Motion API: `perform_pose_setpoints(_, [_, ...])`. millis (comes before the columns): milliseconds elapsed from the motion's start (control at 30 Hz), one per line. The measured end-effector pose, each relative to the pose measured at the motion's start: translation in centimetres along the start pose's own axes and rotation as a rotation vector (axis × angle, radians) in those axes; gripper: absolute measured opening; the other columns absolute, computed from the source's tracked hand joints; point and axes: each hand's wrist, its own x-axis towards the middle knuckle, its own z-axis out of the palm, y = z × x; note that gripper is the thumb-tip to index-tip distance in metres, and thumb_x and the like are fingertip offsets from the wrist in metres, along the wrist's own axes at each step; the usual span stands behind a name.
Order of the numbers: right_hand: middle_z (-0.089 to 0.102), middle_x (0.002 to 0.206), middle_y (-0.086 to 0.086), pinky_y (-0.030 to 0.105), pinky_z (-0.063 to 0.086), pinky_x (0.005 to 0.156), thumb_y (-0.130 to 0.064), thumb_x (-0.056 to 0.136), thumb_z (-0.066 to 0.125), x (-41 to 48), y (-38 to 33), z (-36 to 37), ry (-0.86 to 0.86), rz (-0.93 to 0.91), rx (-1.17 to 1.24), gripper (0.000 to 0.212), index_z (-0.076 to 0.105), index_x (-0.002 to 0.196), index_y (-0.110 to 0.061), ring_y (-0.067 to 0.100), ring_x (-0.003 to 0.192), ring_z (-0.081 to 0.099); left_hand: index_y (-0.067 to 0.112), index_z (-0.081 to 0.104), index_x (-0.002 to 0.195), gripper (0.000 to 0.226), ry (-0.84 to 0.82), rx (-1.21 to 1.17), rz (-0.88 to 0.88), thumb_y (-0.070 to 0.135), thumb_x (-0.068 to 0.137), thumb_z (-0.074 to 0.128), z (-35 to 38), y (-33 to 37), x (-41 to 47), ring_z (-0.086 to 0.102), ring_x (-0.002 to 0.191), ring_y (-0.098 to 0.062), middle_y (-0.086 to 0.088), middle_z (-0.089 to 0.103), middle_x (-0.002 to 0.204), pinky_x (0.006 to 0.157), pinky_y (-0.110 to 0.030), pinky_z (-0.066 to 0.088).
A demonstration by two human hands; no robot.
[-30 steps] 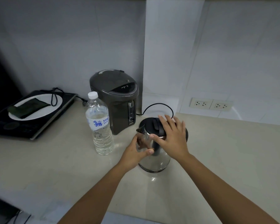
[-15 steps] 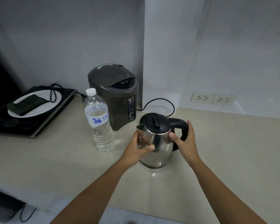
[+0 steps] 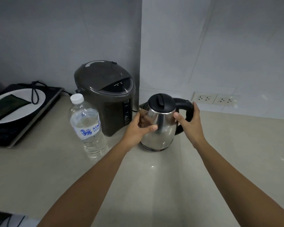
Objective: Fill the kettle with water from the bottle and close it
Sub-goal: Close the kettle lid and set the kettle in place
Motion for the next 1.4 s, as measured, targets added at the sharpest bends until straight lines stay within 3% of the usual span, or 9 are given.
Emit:
perform_pose_setpoints(167, [0.032,0.159,-0.002,0.037,0.028,0.118,-0.045,0.082,0.076,2.3,-1.0,0.8,-0.009,-0.002,-0.002,0.099,0.017,0.157,-0.017,0.014,0.147,0.029,0.026,0.057,0.126,0.072,0.047,0.031,-0.009,0.043,0.062,0.086,-0.8,0.9,2.4,0.062,0.097,-0.007,0.017,0.066,0.096,0.1,-0.036,0.05])
perform_pose_setpoints(333, [0.036,0.157,-0.003,0.039,0.03,0.117,-0.048,0.08,0.076,6.0,0.9,2.3,-0.011,0.047,-0.011,0.099,0.02,0.156,-0.02,0.014,0.146,0.032,0.024,0.056,0.126,0.073,0.023,-0.015,-0.031,0.038,0.061,0.085,-1.3,-1.1,6.7,0.06,0.093,-0.006,0.016,0.064,0.095,0.098,-0.034,0.049])
perform_pose_setpoints(533, [0.039,0.155,-0.004,0.033,0.031,0.114,-0.045,0.081,0.077,9.1,2.1,3.4,0.009,0.052,-0.031,0.096,0.022,0.156,-0.019,0.012,0.144,0.034,0.04,0.057,0.113,0.061,0.001,-0.005,-0.053,0.042,0.058,0.084,-1.5,-2.1,10.4,0.06,0.096,-0.007,0.013,0.063,0.098,0.1,-0.038,0.049])
perform_pose_setpoints(867, [0.04,0.145,-0.018,0.024,0.031,0.109,-0.038,0.083,0.077,9.1,3.2,3.4,0.004,0.036,-0.058,0.089,0.027,0.154,-0.023,0.002,0.136,0.037,0.027,0.044,0.141,0.104,0.063,0.016,-0.139,0.061,0.052,0.086,-0.7,-3.7,9.3,0.059,0.116,-0.021,0.006,0.062,0.111,0.103,-0.047,0.048])
perform_pose_setpoints(967, [0.048,0.133,-0.031,0.019,0.035,0.106,-0.038,0.082,0.078,8.8,3.2,3.6,0.014,0.027,-0.066,0.072,0.038,0.142,-0.032,-0.017,0.123,0.044,0.03,0.048,0.136,0.088,0.037,0.005,-0.128,0.048,0.058,0.086,-1.0,-3.7,9.6,0.06,0.107,-0.012,0.013,0.061,0.104,0.103,-0.039,0.048])
perform_pose_setpoints(1100, [0.048,0.144,-0.014,0.031,0.039,0.111,-0.062,0.071,0.077,8.0,3.7,4.0,0.055,0.05,-0.056,0.094,0.034,0.148,-0.03,0.004,0.136,0.044,0.053,0.052,0.114,0.061,-0.04,0.008,-0.12,0.04,0.064,0.084,-1.7,-3.3,9.8,0.059,0.101,-0.006,0.018,0.062,0.099,0.099,-0.033,0.048])
perform_pose_setpoints(1200, [0.053,0.122,-0.039,0.009,0.04,0.098,-0.038,0.081,0.079,8.0,3.5,3.7,0.046,0.042,-0.066,0.059,0.046,0.131,-0.039,-0.016,0.12,0.048,0.043,0.048,0.133,0.083,-0.026,0.027,-0.133,0.051,0.059,0.086,-1.6,-3.2,9.4,0.06,0.111,-0.013,0.016,0.063,0.106,0.107,-0.042,0.045])
perform_pose_setpoints(1267, [0.056,0.112,-0.041,0.001,0.04,0.086,-0.029,0.088,0.073,8.1,3.1,3.4,0.03,0.059,-0.063,0.045,0.046,0.12,-0.043,-0.023,0.109,0.05,0.035,0.04,0.142,0.102,-0.005,0.042,-0.151,0.062,0.055,0.085,-1.3,-3.3,9.2,0.056,0.123,-0.022,0.006,0.062,0.119,0.109,-0.048,0.043])
perform_pose_setpoints(1400, [0.058,0.12,-0.012,0.029,0.04,0.1,-0.057,0.096,0.047,9.3,2.9,2.9,0.044,0.233,0.005,0.034,0.05,0.122,-0.037,0.01,0.118,0.054,0.037,0.034,0.145,0.11,0.018,0.087,-0.209,0.072,0.052,0.08,-1.0,-3.1,8.6,0.05,0.131,-0.023,-0.004,0.054,0.138,0.11,-0.05,0.041])
